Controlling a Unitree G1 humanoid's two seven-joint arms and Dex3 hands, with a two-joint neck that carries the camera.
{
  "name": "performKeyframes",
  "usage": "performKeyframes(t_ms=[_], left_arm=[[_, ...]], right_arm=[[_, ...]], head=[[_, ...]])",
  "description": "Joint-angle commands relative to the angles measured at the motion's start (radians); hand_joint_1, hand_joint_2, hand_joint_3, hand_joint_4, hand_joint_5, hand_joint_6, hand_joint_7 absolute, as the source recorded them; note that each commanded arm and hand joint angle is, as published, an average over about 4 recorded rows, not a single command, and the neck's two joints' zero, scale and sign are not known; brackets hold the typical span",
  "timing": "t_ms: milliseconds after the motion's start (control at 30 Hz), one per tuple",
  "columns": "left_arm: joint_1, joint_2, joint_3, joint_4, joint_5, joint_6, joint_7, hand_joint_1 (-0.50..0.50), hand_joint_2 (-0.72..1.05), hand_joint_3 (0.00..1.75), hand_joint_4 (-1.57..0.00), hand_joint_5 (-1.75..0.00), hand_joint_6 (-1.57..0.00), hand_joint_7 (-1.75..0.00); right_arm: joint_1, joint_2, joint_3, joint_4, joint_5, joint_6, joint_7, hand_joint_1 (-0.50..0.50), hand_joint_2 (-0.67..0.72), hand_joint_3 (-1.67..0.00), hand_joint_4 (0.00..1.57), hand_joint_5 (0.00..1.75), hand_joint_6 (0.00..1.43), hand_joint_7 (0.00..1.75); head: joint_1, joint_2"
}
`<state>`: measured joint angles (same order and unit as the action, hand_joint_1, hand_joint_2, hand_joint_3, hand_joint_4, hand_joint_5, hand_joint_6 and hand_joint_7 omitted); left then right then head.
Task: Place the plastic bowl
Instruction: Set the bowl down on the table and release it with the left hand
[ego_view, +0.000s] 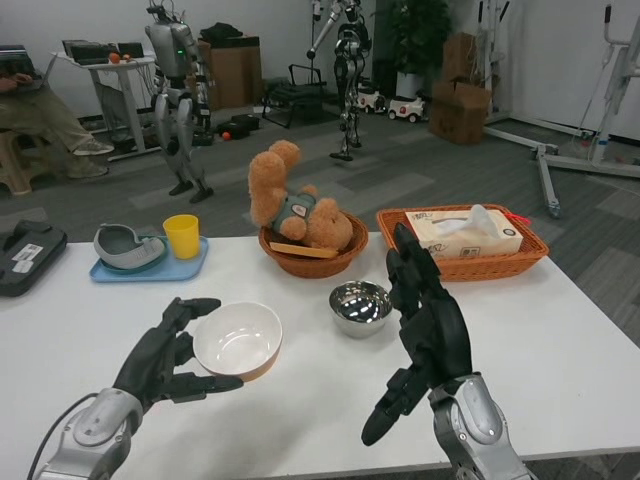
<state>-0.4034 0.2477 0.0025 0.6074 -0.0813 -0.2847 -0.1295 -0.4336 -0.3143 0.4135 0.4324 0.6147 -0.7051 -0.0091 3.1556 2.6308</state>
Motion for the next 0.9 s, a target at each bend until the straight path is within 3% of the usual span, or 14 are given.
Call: performKeyframes(t_ms=[33, 300, 633, 900], left_arm=[[-0.038, -0.010, 0.001, 0.073, 0.018, -0.051, 0.008, -0.41, 1.05, 0.09, -0.30, -1.44, -1.18, -1.68], [-0.133, -0.023, -0.052, 0.345, 0.018, -0.156, 0.044, -0.41, 1.05, 0.09, -0.26, -1.44, -1.20, -1.68], [-0.182, -0.030, -0.106, 0.535, 0.022, -0.161, 0.080, -0.41, 1.05, 0.09, -0.21, -1.44, -1.22, -1.68], [-0.207, -0.038, -0.151, 0.627, 0.023, -0.152, 0.126, -0.44, 1.05, 0.09, -0.13, -1.39, -1.22, -1.68]], right_arm=[[0.005, 0.000, 0.002, -0.004, 0.003, -0.011, -0.003, -0.46, 0.66, 0.00, 0.00, 0.00, 0.00, 0.00], [0.004, 0.001, 0.002, -0.003, 0.003, -0.011, -0.003, -0.46, 0.66, 0.00, 0.00, 0.00, 0.00, 0.00], [0.004, 0.001, 0.006, -0.003, 0.003, -0.011, -0.005, -0.46, 0.66, 0.00, 0.00, 0.00, 0.00, 0.00], [0.004, 0.003, 0.010, -0.001, 0.003, -0.011, -0.006, -0.46, 0.66, 0.00, 0.00, 0.00, 0.00, 0.00]], head=[[0.003, 0.000], [0.007, 0.004], [0.014, 0.006], [0.027, 0.009]])
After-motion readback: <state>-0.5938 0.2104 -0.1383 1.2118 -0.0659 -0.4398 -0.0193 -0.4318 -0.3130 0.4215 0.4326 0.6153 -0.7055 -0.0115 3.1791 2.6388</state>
